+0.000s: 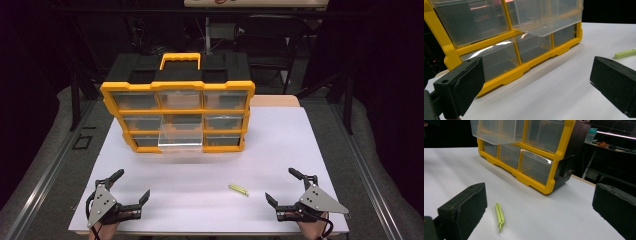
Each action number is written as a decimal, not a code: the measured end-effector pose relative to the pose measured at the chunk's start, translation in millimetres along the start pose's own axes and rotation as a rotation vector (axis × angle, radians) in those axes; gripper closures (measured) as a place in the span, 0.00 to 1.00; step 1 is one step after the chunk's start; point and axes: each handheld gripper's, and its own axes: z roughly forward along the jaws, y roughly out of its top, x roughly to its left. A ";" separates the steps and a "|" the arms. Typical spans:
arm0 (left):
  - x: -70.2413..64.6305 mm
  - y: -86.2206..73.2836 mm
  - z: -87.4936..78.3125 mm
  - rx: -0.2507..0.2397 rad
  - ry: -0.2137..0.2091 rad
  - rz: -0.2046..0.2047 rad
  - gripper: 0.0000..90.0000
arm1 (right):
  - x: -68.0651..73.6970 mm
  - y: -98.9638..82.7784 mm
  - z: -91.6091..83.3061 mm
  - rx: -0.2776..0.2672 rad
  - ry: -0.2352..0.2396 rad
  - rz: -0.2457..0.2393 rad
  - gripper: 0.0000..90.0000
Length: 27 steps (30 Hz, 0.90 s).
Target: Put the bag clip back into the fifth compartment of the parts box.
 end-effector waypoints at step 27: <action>-2.2 -0.4 2.1 0.019 -0.004 -0.004 0.00 | 0.0 6.8 20.2 0.093 0.055 -0.018 0.00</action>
